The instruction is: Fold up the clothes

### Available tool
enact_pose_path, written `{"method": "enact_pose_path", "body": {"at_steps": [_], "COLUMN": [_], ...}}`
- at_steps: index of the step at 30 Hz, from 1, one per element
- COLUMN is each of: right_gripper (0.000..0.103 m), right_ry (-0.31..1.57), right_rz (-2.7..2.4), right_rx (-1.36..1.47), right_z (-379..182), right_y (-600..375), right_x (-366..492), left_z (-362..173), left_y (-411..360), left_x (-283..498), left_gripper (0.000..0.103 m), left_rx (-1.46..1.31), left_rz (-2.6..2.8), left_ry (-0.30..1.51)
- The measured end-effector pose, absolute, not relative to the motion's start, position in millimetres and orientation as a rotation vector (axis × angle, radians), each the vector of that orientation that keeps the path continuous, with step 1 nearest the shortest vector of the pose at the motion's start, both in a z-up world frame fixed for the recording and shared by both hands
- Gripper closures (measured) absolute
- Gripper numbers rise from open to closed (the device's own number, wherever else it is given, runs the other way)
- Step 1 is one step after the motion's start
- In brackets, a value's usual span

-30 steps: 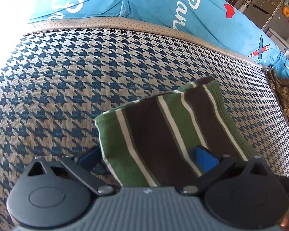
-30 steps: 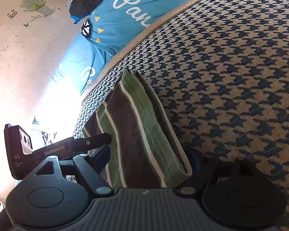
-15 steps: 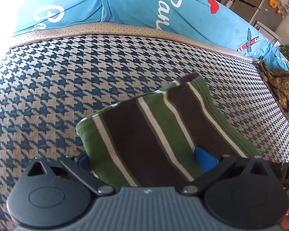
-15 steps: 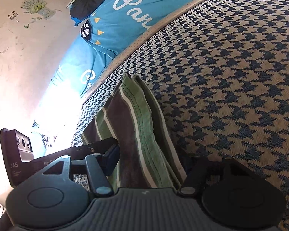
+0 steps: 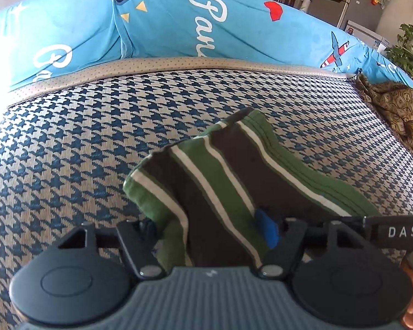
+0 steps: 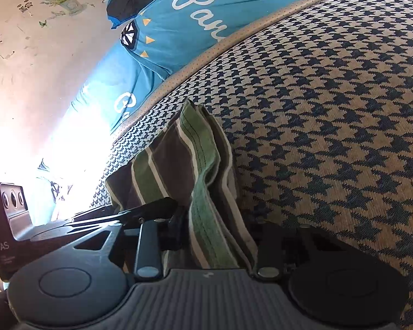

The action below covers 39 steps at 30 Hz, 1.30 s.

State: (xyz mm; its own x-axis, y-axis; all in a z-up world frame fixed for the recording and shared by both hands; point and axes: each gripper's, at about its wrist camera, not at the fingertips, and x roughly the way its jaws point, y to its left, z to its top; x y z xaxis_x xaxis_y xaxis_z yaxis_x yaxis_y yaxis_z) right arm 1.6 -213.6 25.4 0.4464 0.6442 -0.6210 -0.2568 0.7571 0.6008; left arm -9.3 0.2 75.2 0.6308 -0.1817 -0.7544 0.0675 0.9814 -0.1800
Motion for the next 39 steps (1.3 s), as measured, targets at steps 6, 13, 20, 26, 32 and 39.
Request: {"method": "enact_pose_path", "body": {"at_steps": [6,13,20,26,32,39], "right_gripper": [0.076,0.079,0.079,0.080,0.071,0.042], "right_ry": [0.916,0.831,0.745,0.718,0.832,0.907], "right_rz": [0.594,0.614,0.629,0.640,0.555,0.491], "right_rx": [0.376,0.248,0.171,0.118,0.204,0.473], "right_z": [35.1,53.5,72.0,76.9,54.1,40.9], "right_y": [-203.9,-191.2,-187.2,-183.6,-191.7,-230.6], "right_x": [-2.8,-10.6,-15.0,-13.9,3.4,13.6], "left_z": [83.5,98.9,107.1,99.1,86.6,76.9], "left_y": [-1.2,-2.8,-1.0,1.1,12.3,33.5], "left_x": [-16.1,-23.9,-28.6,-25.7,-18.6,-10.0], "left_gripper": [0.071,0.079,0.079,0.077,0.055,0.030], "left_rx": [-0.133,-0.110,-0.143,-0.157,-0.223,-0.335], "left_rz": [-0.106,-0.049,-0.013,0.006,0.000,0.002], "left_ry": [0.835,0.777,0.758,0.797,0.827,0.842]}}
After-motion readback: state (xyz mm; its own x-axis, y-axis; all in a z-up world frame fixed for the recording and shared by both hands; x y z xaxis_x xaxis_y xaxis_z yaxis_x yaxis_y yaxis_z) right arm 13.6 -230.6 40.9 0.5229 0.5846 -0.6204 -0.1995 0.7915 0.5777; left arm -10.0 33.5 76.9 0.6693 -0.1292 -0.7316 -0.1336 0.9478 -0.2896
